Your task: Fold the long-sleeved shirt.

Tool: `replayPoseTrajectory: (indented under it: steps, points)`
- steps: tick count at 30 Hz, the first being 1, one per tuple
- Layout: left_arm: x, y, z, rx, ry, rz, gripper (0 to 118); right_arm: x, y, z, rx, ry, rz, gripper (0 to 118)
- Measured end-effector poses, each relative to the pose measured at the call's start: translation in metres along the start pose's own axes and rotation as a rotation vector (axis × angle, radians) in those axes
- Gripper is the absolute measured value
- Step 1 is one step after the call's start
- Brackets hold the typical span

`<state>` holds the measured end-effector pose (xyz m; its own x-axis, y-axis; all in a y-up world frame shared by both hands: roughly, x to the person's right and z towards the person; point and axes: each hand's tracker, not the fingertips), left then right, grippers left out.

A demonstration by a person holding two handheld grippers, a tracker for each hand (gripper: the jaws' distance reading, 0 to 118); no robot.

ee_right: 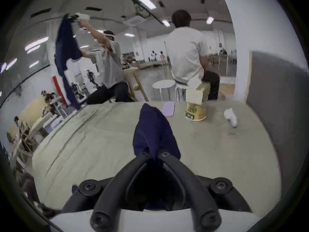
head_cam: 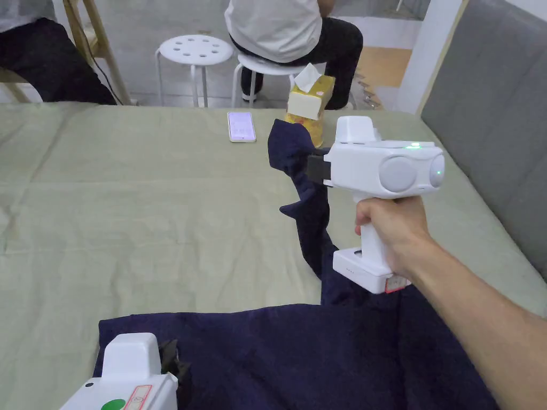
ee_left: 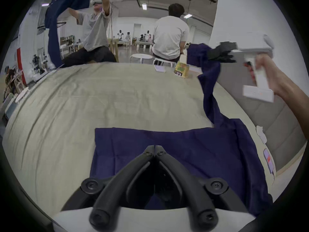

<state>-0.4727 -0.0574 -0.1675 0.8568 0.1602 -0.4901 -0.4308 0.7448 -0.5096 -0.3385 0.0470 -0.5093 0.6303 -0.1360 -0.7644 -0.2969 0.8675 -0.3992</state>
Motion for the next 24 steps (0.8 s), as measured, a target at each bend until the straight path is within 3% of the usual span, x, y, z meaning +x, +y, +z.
replayPoseTrajectory:
  steps: [5,7,9,10,12,13,15,17,18,19,20,21,24]
  points:
    - [0.001,-0.024,0.049,0.026,0.029,0.003,3,-0.024,-0.058,0.118,-0.001,0.078,0.069,3]
    - [0.001,-0.033,0.061,0.029,0.05,-0.025,3,-0.036,-0.103,0.157,0.02,0.03,0.149,3]
    - [0.002,-0.037,0.068,0.017,0.092,-0.004,3,-0.044,-0.15,0.182,-0.005,0.053,0.123,3]
    - [0.002,-0.039,0.073,0.024,0.064,0.012,3,-0.053,-0.18,0.197,-0.011,0.052,0.068,3]
    - [0.009,-0.043,0.079,0.022,0.059,-0.001,3,-0.063,-0.228,0.208,-0.086,0.031,0.107,3]
    - [0.014,-0.047,0.083,0.023,0.063,-0.031,3,-0.067,-0.253,0.213,-0.097,-0.01,0.097,3]
    - [0.02,-0.054,0.088,0.025,0.055,-0.046,3,-0.07,-0.291,0.214,-0.183,0.002,0.06,3]
    - [0.024,-0.06,0.088,0.018,0.04,-0.04,3,-0.073,-0.318,0.208,-0.217,-0.041,0.133,3]
    - [0.026,-0.063,0.089,0.013,0.036,-0.037,3,-0.072,-0.325,0.205,-0.279,-0.036,0.139,12]
    - [0.029,-0.066,0.088,0.01,0.035,-0.035,3,-0.073,-0.333,0.202,-0.318,-0.035,0.13,33]
    - [0.032,-0.068,0.088,0.005,0.034,-0.036,3,-0.072,-0.335,0.202,-0.304,-0.029,0.133,70]
    - [0.034,-0.069,0.088,0.002,0.03,-0.039,3,-0.072,-0.336,0.201,-0.326,-0.016,0.136,115]
    - [0.036,-0.07,0.088,0.003,0.027,-0.035,4,-0.056,-0.319,0.222,-0.244,0.013,0.076,114]
